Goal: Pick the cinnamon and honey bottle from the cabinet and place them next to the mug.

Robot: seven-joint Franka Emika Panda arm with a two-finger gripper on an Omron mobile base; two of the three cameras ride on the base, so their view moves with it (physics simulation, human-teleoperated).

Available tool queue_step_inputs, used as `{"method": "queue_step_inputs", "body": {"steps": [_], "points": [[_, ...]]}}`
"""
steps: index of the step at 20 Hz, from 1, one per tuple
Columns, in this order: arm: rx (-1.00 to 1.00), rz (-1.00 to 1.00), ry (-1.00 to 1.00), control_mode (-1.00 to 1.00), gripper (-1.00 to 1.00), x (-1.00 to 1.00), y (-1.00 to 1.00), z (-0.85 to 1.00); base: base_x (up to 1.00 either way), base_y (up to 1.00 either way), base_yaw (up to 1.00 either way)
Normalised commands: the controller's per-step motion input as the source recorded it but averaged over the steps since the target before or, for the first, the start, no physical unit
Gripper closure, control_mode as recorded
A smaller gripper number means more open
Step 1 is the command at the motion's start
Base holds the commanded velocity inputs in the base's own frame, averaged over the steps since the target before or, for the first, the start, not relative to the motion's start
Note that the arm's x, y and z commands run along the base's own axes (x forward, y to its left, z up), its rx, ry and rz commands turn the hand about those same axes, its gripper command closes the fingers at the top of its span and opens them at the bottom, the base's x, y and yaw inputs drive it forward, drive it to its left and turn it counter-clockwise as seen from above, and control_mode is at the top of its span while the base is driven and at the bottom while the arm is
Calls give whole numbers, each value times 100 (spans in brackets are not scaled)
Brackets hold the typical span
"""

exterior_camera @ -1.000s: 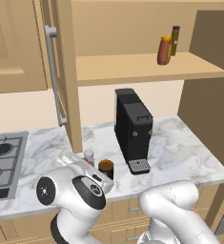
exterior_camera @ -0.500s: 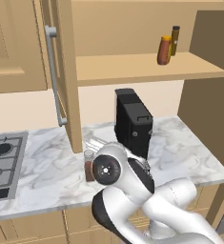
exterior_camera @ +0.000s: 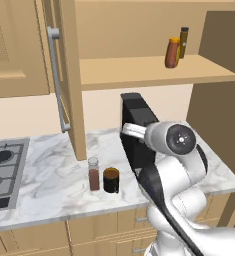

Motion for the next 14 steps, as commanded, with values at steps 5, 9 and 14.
{"method": "queue_step_inputs", "body": {"steps": [5,9,14], "points": [[0,27,22,-100,-100,64,-72,59,0,0,0],[0,29,26,-100,-100,75,-62,41,0,0,0],[0,23,11,-100,-100,30,-23,26,0,0,0]]}}
